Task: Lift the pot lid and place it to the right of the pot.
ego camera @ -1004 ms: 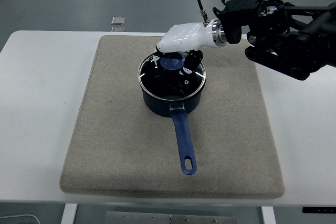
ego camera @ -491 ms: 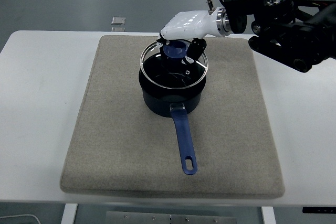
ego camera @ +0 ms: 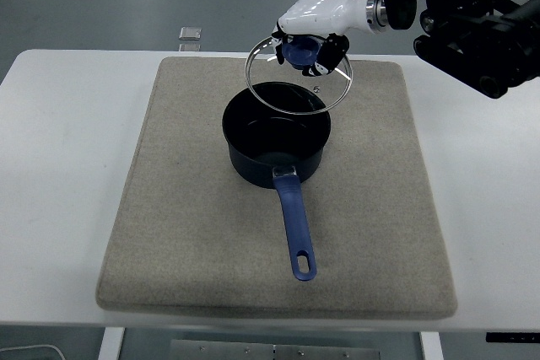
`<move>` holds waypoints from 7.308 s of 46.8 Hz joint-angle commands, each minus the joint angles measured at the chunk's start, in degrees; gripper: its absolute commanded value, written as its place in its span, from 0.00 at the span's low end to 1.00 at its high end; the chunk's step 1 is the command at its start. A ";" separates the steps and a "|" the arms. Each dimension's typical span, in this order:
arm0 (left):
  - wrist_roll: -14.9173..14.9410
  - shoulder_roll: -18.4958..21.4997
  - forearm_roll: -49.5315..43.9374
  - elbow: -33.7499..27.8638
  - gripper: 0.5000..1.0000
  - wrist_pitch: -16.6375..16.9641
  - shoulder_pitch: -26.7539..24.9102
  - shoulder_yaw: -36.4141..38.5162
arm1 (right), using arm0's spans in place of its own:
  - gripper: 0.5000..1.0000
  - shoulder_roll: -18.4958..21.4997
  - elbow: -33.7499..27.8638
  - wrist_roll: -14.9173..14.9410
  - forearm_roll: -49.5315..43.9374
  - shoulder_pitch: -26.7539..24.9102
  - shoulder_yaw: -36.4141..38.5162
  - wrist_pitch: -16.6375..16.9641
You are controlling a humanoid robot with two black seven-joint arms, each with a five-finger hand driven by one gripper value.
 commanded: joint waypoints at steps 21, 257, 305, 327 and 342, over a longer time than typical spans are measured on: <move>0.00 0.00 0.00 -0.02 1.00 0.00 0.01 0.00 | 0.00 -0.08 -8.31 0.17 -0.35 -1.97 -3.25 -0.79; 0.00 0.00 0.00 -0.02 1.00 0.00 0.01 0.00 | 0.72 -21.70 15.95 8.10 7.74 -10.15 -10.55 -6.95; 0.00 0.00 0.00 0.07 1.00 0.00 0.01 0.00 | 0.79 -20.39 9.63 8.10 21.16 -13.39 17.82 1.14; 0.00 0.00 0.00 0.06 1.00 0.00 0.01 0.00 | 0.79 -11.60 -16.74 3.61 52.98 -15.50 25.22 -1.32; 0.00 0.00 0.00 -0.02 1.00 0.00 0.01 0.00 | 0.79 -9.22 -18.42 -2.37 65.12 -18.58 25.66 -2.11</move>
